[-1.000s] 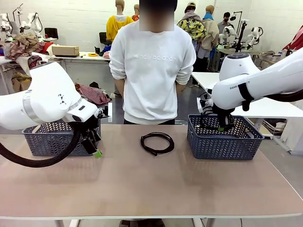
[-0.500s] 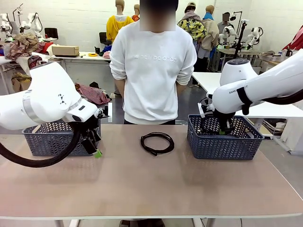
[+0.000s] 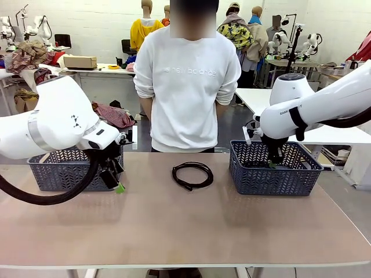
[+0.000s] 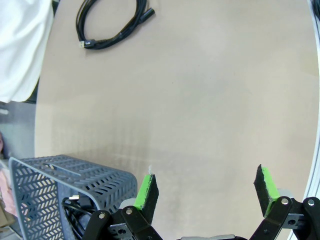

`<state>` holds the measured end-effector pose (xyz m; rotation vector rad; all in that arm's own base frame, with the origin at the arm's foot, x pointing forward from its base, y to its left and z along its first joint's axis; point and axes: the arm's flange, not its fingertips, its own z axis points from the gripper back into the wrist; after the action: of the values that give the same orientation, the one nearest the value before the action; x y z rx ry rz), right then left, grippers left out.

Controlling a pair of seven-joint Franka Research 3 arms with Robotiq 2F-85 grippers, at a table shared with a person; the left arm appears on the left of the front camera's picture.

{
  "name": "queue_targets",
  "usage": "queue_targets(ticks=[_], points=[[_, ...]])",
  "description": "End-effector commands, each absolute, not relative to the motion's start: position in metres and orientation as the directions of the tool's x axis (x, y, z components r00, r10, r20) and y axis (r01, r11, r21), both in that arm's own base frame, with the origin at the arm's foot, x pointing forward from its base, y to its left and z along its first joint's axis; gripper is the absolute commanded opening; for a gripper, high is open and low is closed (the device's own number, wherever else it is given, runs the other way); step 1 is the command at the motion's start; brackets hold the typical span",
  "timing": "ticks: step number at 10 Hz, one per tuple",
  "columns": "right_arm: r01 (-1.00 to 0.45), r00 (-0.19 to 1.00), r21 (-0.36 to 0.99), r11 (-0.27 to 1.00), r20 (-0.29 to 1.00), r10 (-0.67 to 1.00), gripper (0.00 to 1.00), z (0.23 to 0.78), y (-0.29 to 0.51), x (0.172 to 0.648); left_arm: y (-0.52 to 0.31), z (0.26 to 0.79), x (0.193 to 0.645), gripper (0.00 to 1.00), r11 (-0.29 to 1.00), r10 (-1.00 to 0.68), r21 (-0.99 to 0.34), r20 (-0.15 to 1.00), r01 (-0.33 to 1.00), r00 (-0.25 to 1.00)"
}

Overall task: Organize the cables according to human instructions.
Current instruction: Pick up a bundle of cables and place it in the basket indicated by the human.

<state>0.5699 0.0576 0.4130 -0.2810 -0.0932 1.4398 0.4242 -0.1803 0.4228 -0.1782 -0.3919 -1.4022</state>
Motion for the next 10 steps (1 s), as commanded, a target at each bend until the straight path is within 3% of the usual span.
queue_targets(ticks=[1, 5, 10], points=[[-0.964, 0.126, -0.245, 0.106, -0.068, 0.990, 0.61, 0.4200, 0.0515, 0.5776, -0.1783, 0.4245, 0.4248, 1.00, 0.171, -0.921, 0.108, 0.371, 0.979, 0.120], [-0.967, 0.134, -0.228, 0.118, -0.059, 0.989, 1.00, 0.4252, 0.0495, 0.5788, -0.1783, 0.4245, 0.4248, 1.00, 0.171, -0.921, 0.108, 0.371, 0.979, 0.120], [-0.962, 0.160, -0.236, 0.138, -0.076, 0.984, 1.00, 0.4199, 0.0531, 0.5733, -0.1783, 0.4245, 0.4248, 1.00, 0.171, -0.921, 0.108, 0.371, 0.979, 0.120]])
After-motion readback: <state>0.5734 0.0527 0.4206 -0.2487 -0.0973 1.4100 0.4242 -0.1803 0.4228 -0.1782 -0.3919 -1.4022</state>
